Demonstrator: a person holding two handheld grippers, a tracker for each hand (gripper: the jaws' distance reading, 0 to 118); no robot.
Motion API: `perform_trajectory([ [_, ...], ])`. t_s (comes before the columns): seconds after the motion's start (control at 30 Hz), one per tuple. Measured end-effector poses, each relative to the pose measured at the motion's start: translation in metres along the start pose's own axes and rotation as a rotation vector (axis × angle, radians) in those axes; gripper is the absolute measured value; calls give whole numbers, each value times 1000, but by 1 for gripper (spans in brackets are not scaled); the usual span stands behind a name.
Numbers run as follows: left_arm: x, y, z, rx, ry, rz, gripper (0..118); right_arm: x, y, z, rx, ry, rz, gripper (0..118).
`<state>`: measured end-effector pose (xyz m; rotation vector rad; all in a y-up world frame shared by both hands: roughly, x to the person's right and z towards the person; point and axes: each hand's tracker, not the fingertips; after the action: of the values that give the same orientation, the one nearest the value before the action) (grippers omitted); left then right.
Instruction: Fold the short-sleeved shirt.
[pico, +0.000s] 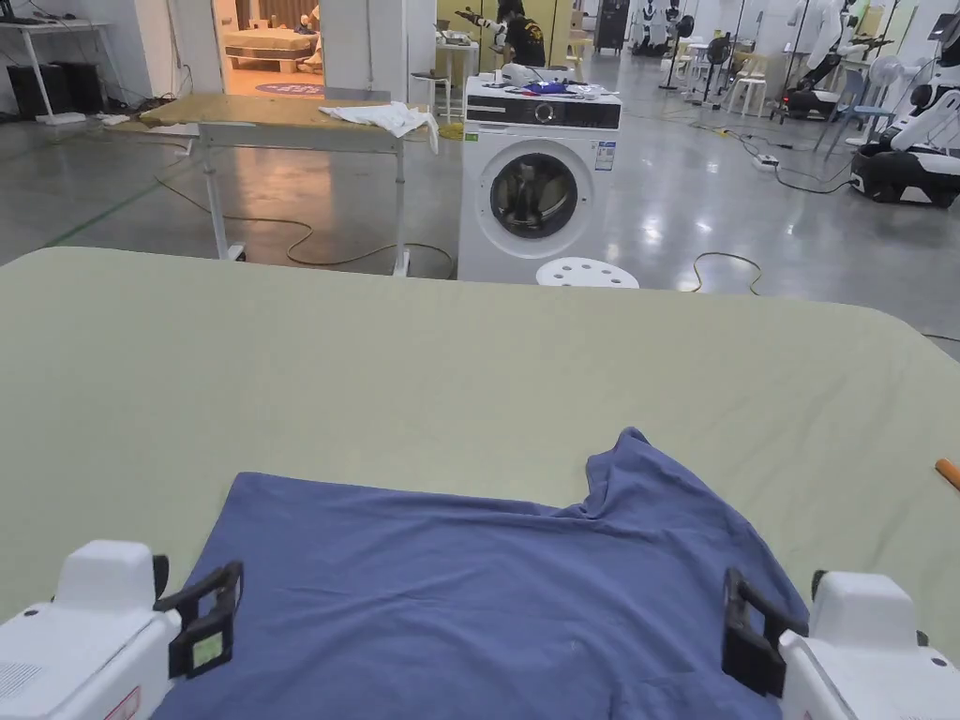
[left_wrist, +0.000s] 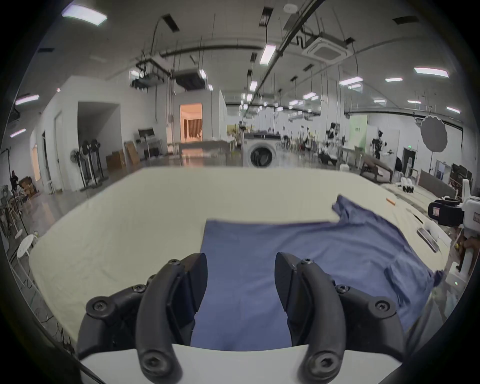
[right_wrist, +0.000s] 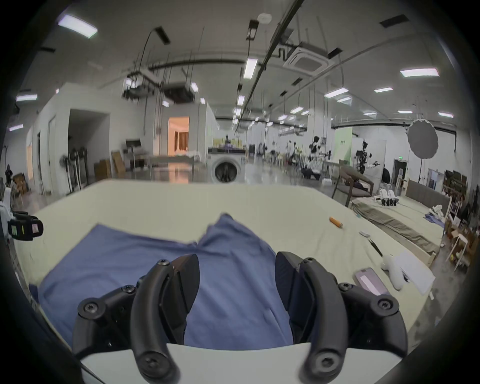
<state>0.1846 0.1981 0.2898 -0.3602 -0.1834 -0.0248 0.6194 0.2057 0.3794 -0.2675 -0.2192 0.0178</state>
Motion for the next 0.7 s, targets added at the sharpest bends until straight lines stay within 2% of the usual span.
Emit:
perform_trajectory([
  [0.07, 9, 11, 1, 78, 22, -9, 48, -9, 5, -3, 61, 1, -11, 50],
  [0.13, 15, 19, 3, 131, 43, -20, 33, -16, 9, -4, 108, 0, -6, 20],
  [0.17, 18, 22, 5, 156, 62, -32, 23, -19, 11, -5, 140, 2, -8, 8],
  [0.23, 21, 27, 7, 191, 80, -39, 0, -22, 15, -5, 160, 15, -5, 2],
  [0.5, 8, 27, 14, 148, 60, -32, 0, -30, 22, -7, 175, 54, 8, 0],
  [0.7, -28, 14, 20, -22, 31, -8, 0, -27, 17, -13, 138, 73, 13, 0],
])
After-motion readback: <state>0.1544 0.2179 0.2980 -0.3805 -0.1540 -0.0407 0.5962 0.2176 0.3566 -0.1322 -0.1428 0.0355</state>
